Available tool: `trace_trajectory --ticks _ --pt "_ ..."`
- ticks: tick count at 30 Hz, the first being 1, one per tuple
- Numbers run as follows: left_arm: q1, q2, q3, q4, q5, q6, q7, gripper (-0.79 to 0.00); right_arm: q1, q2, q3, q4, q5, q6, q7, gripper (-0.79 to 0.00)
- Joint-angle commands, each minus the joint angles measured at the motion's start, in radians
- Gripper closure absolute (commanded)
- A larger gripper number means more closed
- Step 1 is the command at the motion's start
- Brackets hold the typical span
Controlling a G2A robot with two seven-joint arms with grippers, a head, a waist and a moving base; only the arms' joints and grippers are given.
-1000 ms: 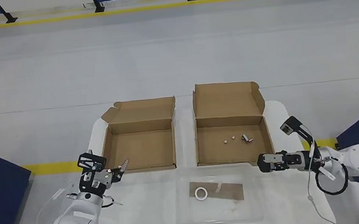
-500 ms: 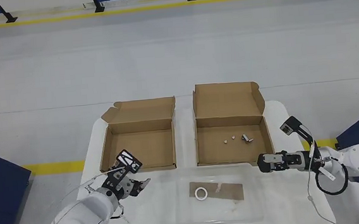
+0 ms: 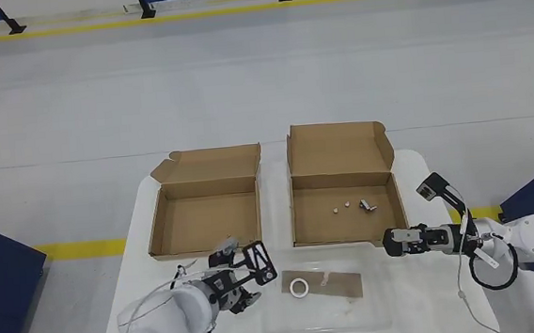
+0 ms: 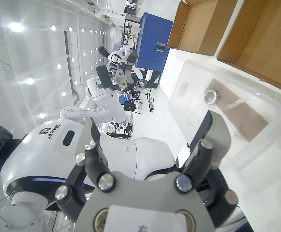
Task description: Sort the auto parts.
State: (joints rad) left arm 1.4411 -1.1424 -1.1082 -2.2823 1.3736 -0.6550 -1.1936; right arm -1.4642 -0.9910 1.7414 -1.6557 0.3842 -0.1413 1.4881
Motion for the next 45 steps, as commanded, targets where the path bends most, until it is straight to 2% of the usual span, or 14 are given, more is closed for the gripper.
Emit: trace_trajectory --ticks 1,10,12,14,18,20,30,34,39,42,45 --pt "-0.043 -0.001 0.072 0.024 -0.027 0.058 -0.03 -0.785 0.0 0.0 0.0 0.0 0.0 0.0 0.0 -0.785" --pt "-0.041 0.0 0.075 0.028 -0.025 0.051 -0.014 -0.785 0.0 0.0 0.0 0.0 0.0 0.0 0.0 -0.785" --pt "-0.045 0.001 0.108 0.045 -0.027 0.039 -0.011 -0.785 0.0 0.0 0.0 0.0 0.0 0.0 0.0 -0.785" --pt "-0.088 0.003 0.177 0.103 -0.05 0.05 -0.021 -0.785 0.0 0.0 0.0 0.0 0.0 0.0 0.0 -0.785" --pt "-0.263 -0.004 0.341 0.202 -0.161 0.121 -0.093 -0.785 0.0 0.0 0.0 0.0 0.0 0.0 0.0 -0.785" --pt "-0.339 -0.014 0.398 0.243 -0.228 0.171 -0.143 -0.785 0.0 0.0 0.0 0.0 0.0 0.0 0.0 -0.785" --pt "-0.339 -0.014 0.398 0.243 -0.228 0.171 -0.143 -0.785 0.0 0.0 0.0 0.0 0.0 0.0 0.0 -0.785" --pt "-0.34 -0.017 0.412 0.278 -0.246 0.176 -0.147 -0.785 0.0 0.0 0.0 0.0 0.0 0.0 0.0 -0.785" --pt "-0.451 -0.043 0.508 0.347 -0.345 0.251 -0.223 -0.785 0.0 0.0 0.0 0.0 0.0 0.0 0.0 -0.785" --pt "-0.546 -0.067 0.573 0.399 -0.425 0.301 -0.272 -0.785 0.0 0.0 0.0 0.0 0.0 0.0 0.0 -0.785" --pt "-0.609 -0.094 0.614 0.455 -0.491 0.334 -0.305 -0.785 0.0 0.0 0.0 0.0 0.0 0.0 0.0 -0.785"
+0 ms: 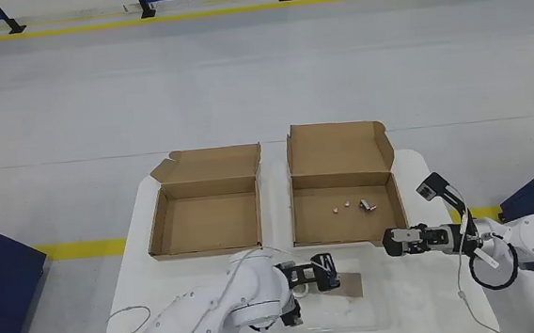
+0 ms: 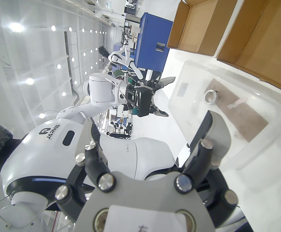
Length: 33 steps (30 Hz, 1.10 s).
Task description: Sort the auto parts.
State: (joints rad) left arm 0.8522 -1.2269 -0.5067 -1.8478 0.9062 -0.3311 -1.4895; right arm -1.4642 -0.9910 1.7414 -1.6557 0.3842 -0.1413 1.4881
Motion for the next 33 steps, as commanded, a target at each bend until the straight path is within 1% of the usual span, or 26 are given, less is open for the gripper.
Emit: trace_trajectory --ticks 1,7,10,12,15,21,27,31,32,33 --pt "-0.033 -0.017 0.023 0.034 -0.03 0.016 -0.013 -0.785 0.0 0.0 0.0 0.0 0.0 0.0 0.0 -0.785" --pt "-0.033 -0.017 0.023 0.034 -0.03 0.016 -0.013 -0.785 0.0 0.0 0.0 0.0 0.0 0.0 0.0 -0.785" --pt "-0.022 -0.015 0.023 0.045 -0.017 0.016 0.011 -0.785 0.0 0.0 0.0 0.0 0.0 0.0 0.0 -0.785" --pt "-0.025 -0.017 0.028 0.051 -0.01 0.001 0.018 -0.785 0.0 0.0 0.0 0.0 0.0 0.0 0.0 -0.785" --pt "-0.05 -0.033 0.055 0.086 -0.007 -0.019 0.037 -0.785 0.0 0.0 0.0 0.0 0.0 0.0 0.0 -0.785" --pt "-0.117 -0.088 0.113 0.207 -0.054 -0.018 0.066 -0.785 0.0 0.0 0.0 0.0 0.0 0.0 0.0 -0.785" --pt "-0.114 -0.088 0.114 0.207 -0.052 -0.018 0.073 -0.785 0.0 0.0 0.0 0.0 0.0 0.0 0.0 -0.785" --pt "-0.102 -0.091 0.122 0.248 -0.037 -0.033 0.105 -0.785 0.0 0.0 0.0 0.0 0.0 0.0 0.0 -0.785" --pt "-0.104 -0.094 0.125 0.257 -0.036 -0.036 0.111 -0.668 0.0 0.0 0.0 0.0 0.0 0.0 0.0 -0.785" --pt "-0.107 -0.098 0.13 0.267 -0.035 -0.037 0.112 -0.474 0.0 0.0 0.0 0.0 0.0 0.0 0.0 -0.785"
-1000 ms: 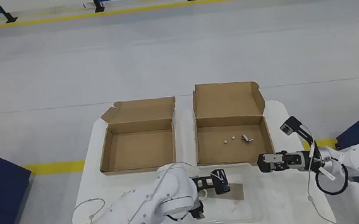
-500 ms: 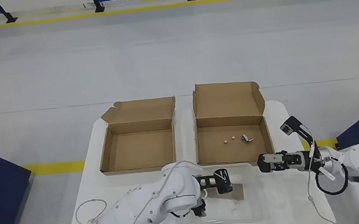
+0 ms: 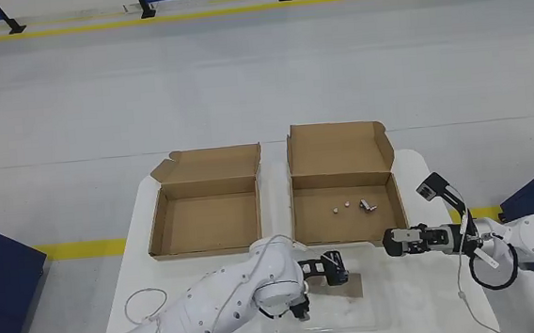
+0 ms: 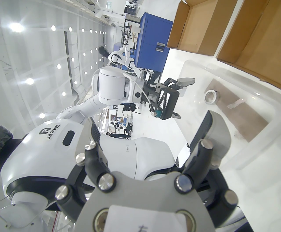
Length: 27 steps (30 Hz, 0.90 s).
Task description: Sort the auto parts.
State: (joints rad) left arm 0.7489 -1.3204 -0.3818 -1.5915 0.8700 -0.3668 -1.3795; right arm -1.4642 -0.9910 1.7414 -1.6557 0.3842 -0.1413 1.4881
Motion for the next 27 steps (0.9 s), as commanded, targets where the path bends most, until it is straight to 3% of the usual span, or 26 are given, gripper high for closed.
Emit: trace_trajectory --ticks 1,3,6,27 --pt "-0.009 -0.009 0.009 0.02 0.007 0.001 0.002 -0.453 0.0 0.0 0.0 0.0 0.0 0.0 0.0 -0.785" --pt "-0.019 -0.019 0.02 0.042 0.012 0.005 0.004 -0.36 0.0 0.0 0.0 0.0 0.0 0.0 0.0 -0.785" --pt "-0.035 -0.035 0.03 0.079 0.019 0.014 0.007 -0.323 0.0 0.0 0.0 0.0 0.0 0.0 0.0 -0.785" --pt "-0.066 -0.125 0.086 0.298 0.071 0.012 0.11 -0.262 0.0 0.0 0.0 0.0 0.0 0.0 0.0 -0.785"
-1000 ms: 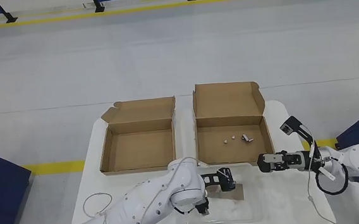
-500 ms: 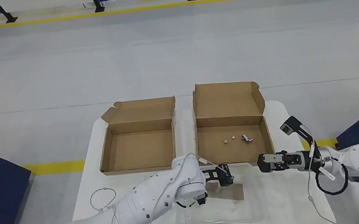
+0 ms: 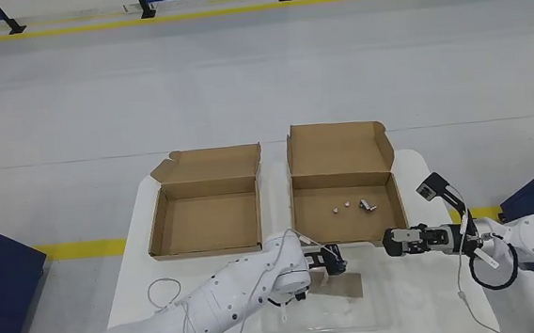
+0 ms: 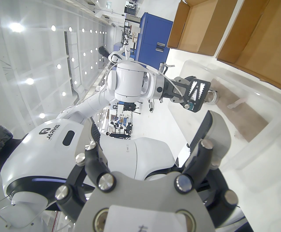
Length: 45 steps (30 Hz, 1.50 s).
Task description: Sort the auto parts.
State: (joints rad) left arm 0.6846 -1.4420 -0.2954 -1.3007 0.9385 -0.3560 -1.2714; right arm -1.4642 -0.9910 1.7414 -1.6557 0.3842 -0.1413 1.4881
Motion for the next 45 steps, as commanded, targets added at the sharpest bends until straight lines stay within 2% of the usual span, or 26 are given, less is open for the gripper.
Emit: trace_trajectory --ticks 1,19,45 --pt "-0.002 -0.006 0.0 0.012 0.003 0.0 0.003 -0.259 0.0 0.0 0.0 0.0 0.0 0.0 0.0 -0.785" --pt "-0.001 -0.045 -0.002 0.079 0.016 -0.011 -0.017 -0.249 0.0 0.0 0.0 0.0 0.0 0.0 0.0 -0.785" --pt "0.005 -0.08 -0.018 0.137 0.041 -0.032 -0.025 -0.24 0.0 0.0 0.0 0.0 0.0 0.0 0.0 -0.785"
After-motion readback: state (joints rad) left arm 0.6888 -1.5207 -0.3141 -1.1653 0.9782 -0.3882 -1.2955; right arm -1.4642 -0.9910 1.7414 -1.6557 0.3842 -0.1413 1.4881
